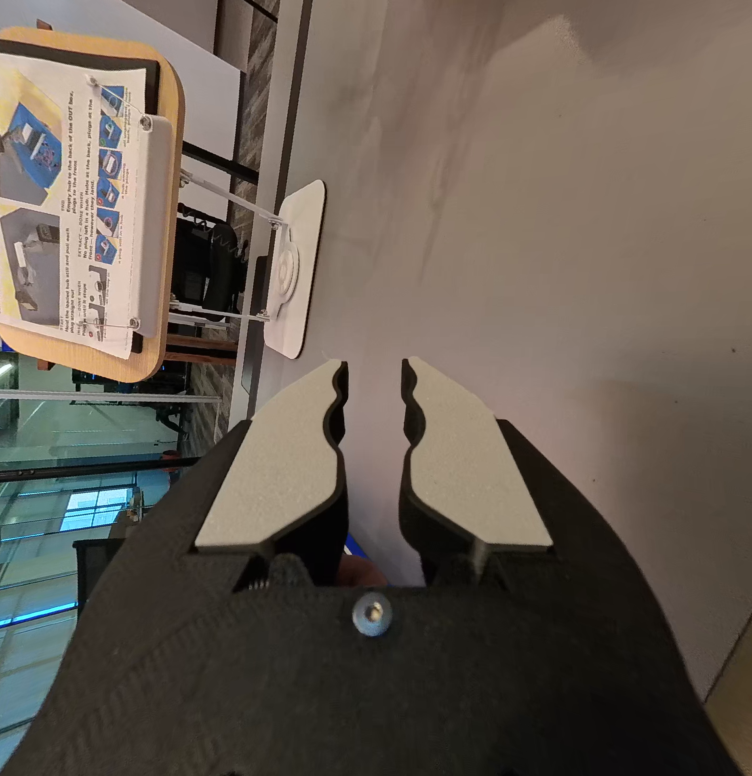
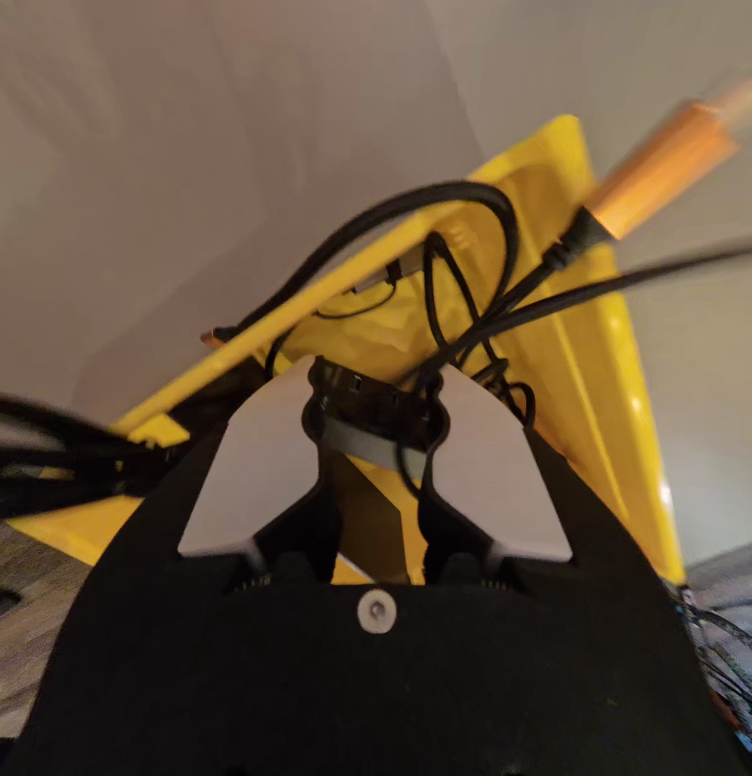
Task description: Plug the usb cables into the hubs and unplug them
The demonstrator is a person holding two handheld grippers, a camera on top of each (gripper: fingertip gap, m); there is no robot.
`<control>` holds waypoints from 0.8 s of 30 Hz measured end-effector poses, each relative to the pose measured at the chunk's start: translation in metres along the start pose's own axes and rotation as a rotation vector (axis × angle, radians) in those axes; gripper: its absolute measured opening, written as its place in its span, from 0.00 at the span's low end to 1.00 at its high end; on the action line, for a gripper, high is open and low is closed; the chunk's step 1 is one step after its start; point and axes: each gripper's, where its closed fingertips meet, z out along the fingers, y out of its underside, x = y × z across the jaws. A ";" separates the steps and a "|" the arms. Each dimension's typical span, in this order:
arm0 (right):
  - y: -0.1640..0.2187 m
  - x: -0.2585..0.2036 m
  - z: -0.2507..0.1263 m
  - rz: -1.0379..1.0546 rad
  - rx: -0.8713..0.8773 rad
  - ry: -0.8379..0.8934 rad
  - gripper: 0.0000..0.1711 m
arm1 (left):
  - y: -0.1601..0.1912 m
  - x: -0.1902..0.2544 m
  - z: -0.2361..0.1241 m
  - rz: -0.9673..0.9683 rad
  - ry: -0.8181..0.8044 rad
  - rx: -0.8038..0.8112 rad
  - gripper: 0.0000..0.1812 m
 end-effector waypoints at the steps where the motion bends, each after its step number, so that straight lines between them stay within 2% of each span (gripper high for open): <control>1: 0.003 0.003 -0.011 -0.002 0.008 0.024 0.31 | 0.000 0.000 0.000 0.001 0.000 -0.001 0.13; 3: 0.005 0.007 -0.034 0.014 0.057 0.050 0.37 | 0.000 0.000 0.000 0.000 0.001 -0.002 0.13; 7: 0.009 -0.002 -0.072 0.011 0.186 0.073 0.34 | 0.001 -0.002 0.000 -0.005 -0.004 -0.007 0.13; 11: 0.022 -0.024 -0.072 -0.046 0.156 0.031 0.35 | 0.001 0.000 0.001 -0.002 0.000 -0.008 0.13; 14: 0.006 -0.052 -0.074 -0.164 0.235 -0.010 0.44 | -0.002 0.003 0.001 0.011 0.003 -0.008 0.13; 15: 0.003 -0.063 -0.071 -0.207 0.237 -0.031 0.43 | -0.002 0.003 0.001 0.015 0.000 -0.007 0.13; 17: 0.001 -0.067 -0.058 -0.258 0.181 0.006 0.37 | -0.003 0.002 0.001 0.011 -0.001 -0.004 0.13; 19: -0.014 -0.074 -0.061 -0.252 0.259 -0.039 0.16 | -0.003 0.002 0.001 0.008 0.001 -0.005 0.13; 21: -0.018 -0.074 -0.064 -0.225 0.304 -0.063 0.13 | -0.002 0.002 0.000 0.012 -0.001 -0.005 0.13; 24: -0.025 -0.054 -0.077 -0.011 0.452 -0.122 0.11 | -0.002 0.002 -0.001 0.011 -0.002 -0.001 0.13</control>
